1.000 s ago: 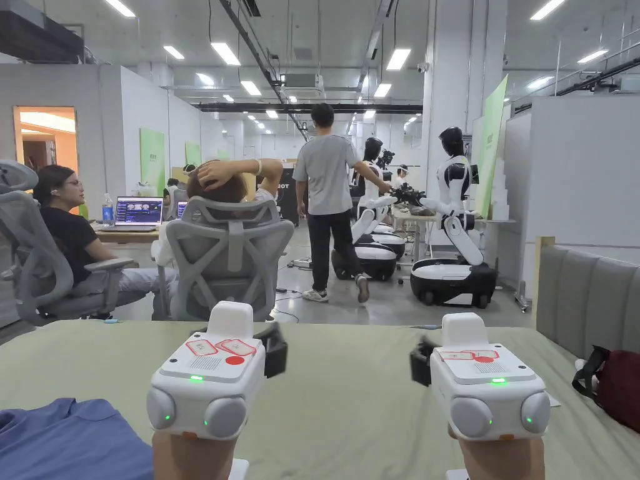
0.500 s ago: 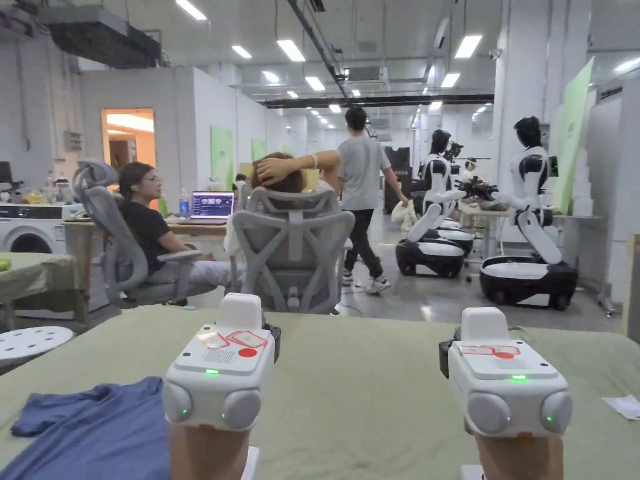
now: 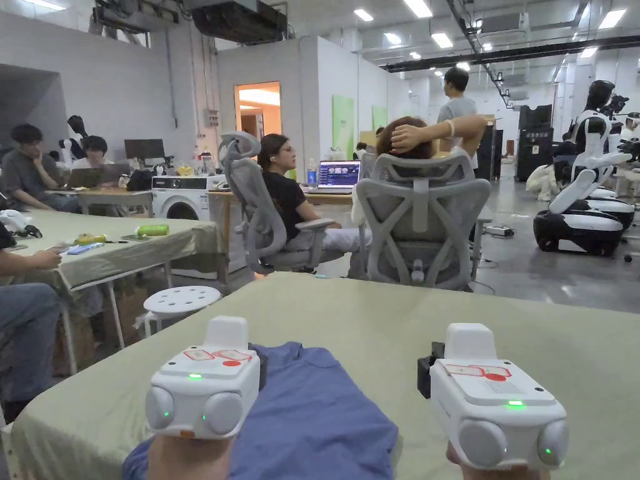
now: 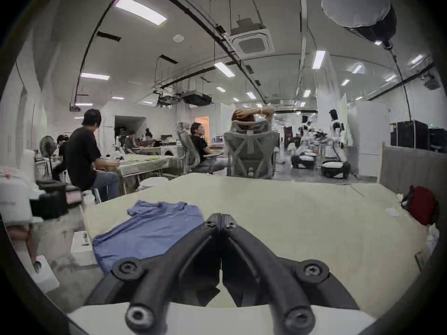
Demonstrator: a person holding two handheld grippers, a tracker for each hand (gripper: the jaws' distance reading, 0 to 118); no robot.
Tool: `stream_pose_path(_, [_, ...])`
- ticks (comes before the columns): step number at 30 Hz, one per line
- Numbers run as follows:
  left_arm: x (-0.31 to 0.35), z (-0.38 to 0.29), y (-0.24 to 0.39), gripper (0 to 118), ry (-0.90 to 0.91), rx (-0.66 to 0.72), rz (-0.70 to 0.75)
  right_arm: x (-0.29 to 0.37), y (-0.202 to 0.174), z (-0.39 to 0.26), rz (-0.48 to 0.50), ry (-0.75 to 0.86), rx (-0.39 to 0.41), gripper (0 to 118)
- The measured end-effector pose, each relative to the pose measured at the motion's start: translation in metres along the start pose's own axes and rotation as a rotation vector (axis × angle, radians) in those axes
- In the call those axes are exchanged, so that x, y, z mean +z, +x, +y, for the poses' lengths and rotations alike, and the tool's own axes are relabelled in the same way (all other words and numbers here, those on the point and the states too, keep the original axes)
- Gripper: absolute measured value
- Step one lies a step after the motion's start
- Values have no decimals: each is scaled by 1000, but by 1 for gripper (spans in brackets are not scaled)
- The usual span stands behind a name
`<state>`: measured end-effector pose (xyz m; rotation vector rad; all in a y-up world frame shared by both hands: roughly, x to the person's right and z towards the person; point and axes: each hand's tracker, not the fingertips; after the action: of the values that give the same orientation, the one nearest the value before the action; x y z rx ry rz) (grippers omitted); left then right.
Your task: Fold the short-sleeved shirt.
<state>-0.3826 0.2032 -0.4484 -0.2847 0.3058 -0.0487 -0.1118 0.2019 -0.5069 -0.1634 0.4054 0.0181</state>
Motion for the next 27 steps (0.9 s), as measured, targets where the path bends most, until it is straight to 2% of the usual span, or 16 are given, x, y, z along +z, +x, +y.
stream_pose_path(4, [-69,-12,16,0,-307,33,-143,-22,6,-5,30,-56,44,1])
stream_pose_path(6, [-110,-18,26,0,-414,85,-178,-35,13,-7,37,-93,79,1])
stream_pose_path(8, [-148,-21,40,0,-509,78,-231,-52,22,-7,53,-107,94,1])
stream_pose_path(10, [-182,-20,58,0,-530,18,-250,-64,32,-7,56,-121,105,1])
stream_pose_path(12, [-215,-15,69,2,-532,53,-251,-81,42,-7,56,-131,111,1])
stream_pose_path(13, [-230,-13,72,32,-541,104,-252,-86,49,-7,50,-132,111,1])
stream_pose_path(14, [-248,-11,75,32,-544,137,-253,-92,55,-6,49,-136,105,1])
stream_pose_path(15, [-265,-10,79,45,-549,150,-257,-100,61,-6,48,-143,99,1])
stream_pose_path(17, [-300,-13,88,105,-583,137,-187,-110,73,-6,41,-149,95,1])
stream_pose_path(18, [-314,-15,91,118,-563,132,-188,-117,79,-6,40,-154,86,1])
stream_pose_path(20, [-351,-20,95,103,-573,140,-172,-129,88,-10,36,-166,64,1])
stream_pose_path(23, [-389,-39,105,99,-662,160,-146,-142,98,-20,32,-181,53,1])
stream_pose_path(24, [-397,-50,110,94,-703,146,-153,-147,102,-23,33,-191,46,1])
stream_pose_path(25, [-402,-61,116,91,-784,84,-178,-148,106,-26,35,-199,34,1])
stream_pose_path(26, [-399,-66,122,89,-766,-37,-157,-148,110,-29,33,-205,26,1])
stream_pose_path(27, [-389,-54,115,80,-667,-42,-210,-148,116,-31,32,-207,23,1])
